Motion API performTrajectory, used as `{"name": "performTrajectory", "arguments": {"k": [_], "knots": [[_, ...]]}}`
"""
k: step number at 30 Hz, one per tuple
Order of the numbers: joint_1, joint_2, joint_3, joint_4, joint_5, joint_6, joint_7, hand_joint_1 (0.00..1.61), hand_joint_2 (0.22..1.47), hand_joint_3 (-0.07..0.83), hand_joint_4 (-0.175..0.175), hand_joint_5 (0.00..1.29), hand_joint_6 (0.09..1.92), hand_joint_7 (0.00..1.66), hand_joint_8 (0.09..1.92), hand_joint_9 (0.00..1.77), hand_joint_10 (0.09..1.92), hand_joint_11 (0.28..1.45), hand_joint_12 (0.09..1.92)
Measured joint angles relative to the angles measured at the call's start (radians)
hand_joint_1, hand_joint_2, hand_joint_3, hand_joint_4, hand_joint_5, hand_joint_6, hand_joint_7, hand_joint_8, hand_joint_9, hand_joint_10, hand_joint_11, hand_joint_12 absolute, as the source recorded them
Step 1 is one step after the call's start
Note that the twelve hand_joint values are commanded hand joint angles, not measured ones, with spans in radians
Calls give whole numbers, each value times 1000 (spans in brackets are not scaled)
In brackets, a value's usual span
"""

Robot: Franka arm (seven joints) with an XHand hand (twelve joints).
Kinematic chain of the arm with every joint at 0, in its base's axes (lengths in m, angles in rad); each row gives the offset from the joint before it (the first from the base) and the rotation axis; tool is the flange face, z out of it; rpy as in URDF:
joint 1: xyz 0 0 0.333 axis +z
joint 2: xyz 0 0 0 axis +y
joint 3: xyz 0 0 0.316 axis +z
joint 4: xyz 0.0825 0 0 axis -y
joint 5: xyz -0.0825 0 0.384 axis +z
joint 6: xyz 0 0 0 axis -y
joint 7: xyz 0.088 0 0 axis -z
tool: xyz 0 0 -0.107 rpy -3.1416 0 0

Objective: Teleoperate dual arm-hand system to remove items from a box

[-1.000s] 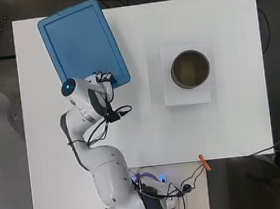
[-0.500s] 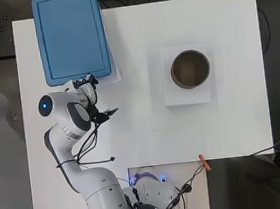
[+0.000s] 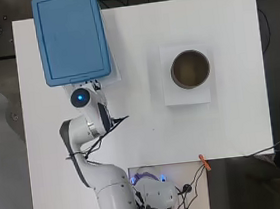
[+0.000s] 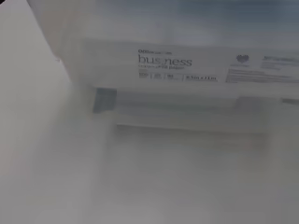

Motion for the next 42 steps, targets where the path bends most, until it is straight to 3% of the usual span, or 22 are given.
{"name": "performTrajectory", "arguments": {"k": [3, 7, 9, 12, 13, 16, 17, 19, 20, 21, 22, 23, 24, 25, 27, 29, 31, 33, 35, 37, 38, 42], "knots": [[-3, 50, -7, 15, -12, -8, 30, 139, 1301, 0, 65, 804, 87, 630, 799, 674, 856, 813, 87], [-2, 181, -34, 124, -23, -50, 59, 32, 1283, 0, 65, 774, 87, 778, 247, 801, 278, 720, 87], [2, 267, -49, 217, -42, -83, 78, 7, 1272, -1, 51, 728, 87, 803, 87, 837, 110, 692, 87], [16, 354, -59, 357, -111, -128, 109, 0, 1260, -4, 52, 709, 87, 779, 87, 799, 87, 645, 87], [21, 375, -57, 399, -160, -137, 127, 0, 1247, -8, 56, 692, 87, 668, 87, 671, 87, 584, 87], [32, 394, -49, 456, -322, -148, 171, 0, 1185, -24, 12, 382, 87, 251, 87, 279, 87, 409, 87], [35, 393, -42, 457, -369, -151, 189, 0, 1174, -18, 8, 363, 87, 252, 87, 296, 87, 404, 87], [37, 381, -39, 442, -419, -138, 224, 12, 1218, -5, 45, 565, 87, 606, 87, 672, 87, 623, 87], [37, 377, -41, 428, -413, -133, 225, 29, 1240, -2, 55, 640, 87, 710, 90, 763, 142, 695, 87], [37, 370, -45, 407, -388, -128, 210, 49, 1263, -6, 73, 680, 188, 659, 505, 694, 593, 768, 87], [37, 360, -50, 373, -352, -116, 185, 60, 1284, -5, 95, 589, 564, 556, 968, 609, 997, 815, 87], [32, 354, -48, 339, -320, -101, 164, 64, 1299, -2, 108, 484, 902, 474, 1283, 547, 1254, 837, 87], [10, 347, -31, 299, -295, -86, 151, 62, 1309, -1, 110, 416, 1088, 433, 1416, 512, 1371, 841, 87], [-12, 342, -13, 281, -289, -75, 148, 53, 1315, 1, 90, 408, 1040, 453, 1327, 512, 1325, 826, 87], [-62, 337, 32, 270, -289, -55, 144, 62, 1311, -1, 46, 511, 606, 555, 968, 570, 1072, 795, 87], [-68, 348, 36, 295, -306, -47, 149, 86, 1296, -2, 39, 634, 295, 633, 677, 619, 821, 759, 87], [-57, 378, 28, 357, -318, -65, 168, 100, 1284, 0, 41, 701, 145, 694, 482, 677, 611, 738, 87], [-43, 425, 18, 451, -322, -99, 187, 130, 1278, 0, 27, 704, 87, 732, 302, 724, 389, 702, 87], [-35, 487, -2, 554, -292, -138, 176, 149, 1246, -7, -4, 599, 87, 691, 101, 708, 143, 622, 87], [-20, 575, -28, 688, -226, -183, 167, 114, 1175, -26, 7, 384, 87, 360, 87, 391, 87, 472, 87], [-12, 617, -39, 751, -199, -203, 164, 93, 1143, -22, 11, 342, 87, 320, 87, 348, 87, 446, 87], [1, 732, -67, 978, -194, -239, 128, 116, 1039, -4, 8, 411, 87, 547, 87, 588, 87, 561, 87]]}}
